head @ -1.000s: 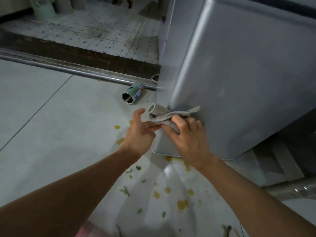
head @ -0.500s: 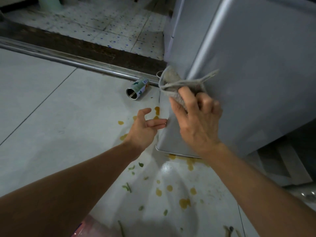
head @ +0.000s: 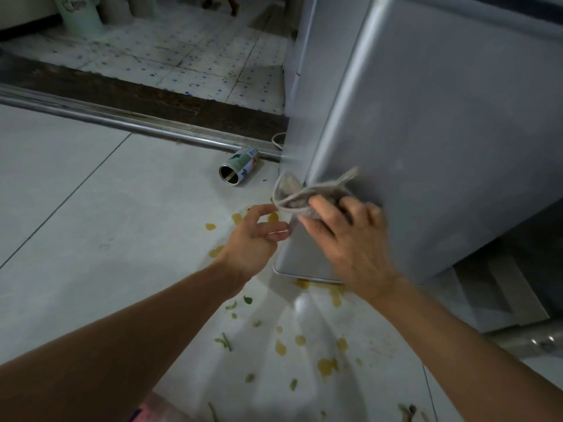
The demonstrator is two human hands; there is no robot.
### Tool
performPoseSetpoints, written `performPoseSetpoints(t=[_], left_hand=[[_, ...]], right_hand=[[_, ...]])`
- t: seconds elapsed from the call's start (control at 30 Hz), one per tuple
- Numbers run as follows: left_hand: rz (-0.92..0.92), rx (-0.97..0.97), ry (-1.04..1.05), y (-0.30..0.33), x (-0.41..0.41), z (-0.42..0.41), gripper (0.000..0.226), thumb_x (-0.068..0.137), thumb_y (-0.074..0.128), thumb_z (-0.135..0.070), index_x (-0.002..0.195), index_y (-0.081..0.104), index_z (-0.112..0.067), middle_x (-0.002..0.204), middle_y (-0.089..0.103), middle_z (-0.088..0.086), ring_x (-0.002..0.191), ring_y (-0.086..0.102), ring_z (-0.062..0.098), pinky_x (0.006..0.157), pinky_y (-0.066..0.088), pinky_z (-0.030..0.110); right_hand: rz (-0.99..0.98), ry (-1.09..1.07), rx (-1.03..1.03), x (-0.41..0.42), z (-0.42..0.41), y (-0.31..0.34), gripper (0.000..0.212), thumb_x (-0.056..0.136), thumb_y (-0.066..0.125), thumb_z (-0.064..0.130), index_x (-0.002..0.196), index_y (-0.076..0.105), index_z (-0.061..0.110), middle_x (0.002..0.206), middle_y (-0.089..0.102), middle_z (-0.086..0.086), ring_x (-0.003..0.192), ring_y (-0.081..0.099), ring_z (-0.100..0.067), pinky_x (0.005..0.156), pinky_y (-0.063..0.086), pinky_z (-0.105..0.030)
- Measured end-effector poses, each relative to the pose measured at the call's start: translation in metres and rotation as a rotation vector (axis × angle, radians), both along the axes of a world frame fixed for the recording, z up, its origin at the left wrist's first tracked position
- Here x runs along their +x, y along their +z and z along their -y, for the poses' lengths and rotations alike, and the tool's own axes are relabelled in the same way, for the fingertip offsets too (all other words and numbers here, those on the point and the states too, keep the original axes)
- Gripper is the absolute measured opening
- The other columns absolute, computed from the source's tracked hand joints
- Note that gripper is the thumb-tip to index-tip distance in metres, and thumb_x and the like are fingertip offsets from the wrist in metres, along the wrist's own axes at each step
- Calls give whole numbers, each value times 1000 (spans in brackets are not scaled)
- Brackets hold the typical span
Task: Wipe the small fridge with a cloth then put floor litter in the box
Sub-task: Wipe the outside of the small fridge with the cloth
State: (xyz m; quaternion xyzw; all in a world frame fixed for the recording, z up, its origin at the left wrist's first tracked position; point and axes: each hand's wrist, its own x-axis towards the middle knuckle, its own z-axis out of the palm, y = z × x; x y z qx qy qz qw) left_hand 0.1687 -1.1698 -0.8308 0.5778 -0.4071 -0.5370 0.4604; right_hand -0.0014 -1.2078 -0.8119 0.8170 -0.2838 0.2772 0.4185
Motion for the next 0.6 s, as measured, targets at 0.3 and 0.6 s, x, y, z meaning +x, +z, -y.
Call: performPoseSetpoints(t=[0.3, 0.6], left_hand=[[190, -108, 186, -4, -35, -1, 51, 74, 45, 18, 111, 53, -16, 112, 62, 0, 107, 56, 9, 77, 42, 12], [399, -156, 181, 7, -55, -18, 56, 75, 52, 10, 121, 44, -22, 125, 50, -6, 115, 49, 9, 87, 39, 25]], right_hand=[[-36, 130, 60, -46, 15, -41, 16, 83, 68, 19, 94, 64, 30, 120, 46, 10, 102, 45, -19, 79, 32, -37], [-153, 71, 124, -85, 11, -10, 24, 91, 55, 15, 105, 69, 29, 120, 49, 1, 100, 60, -20, 78, 38, -36]])
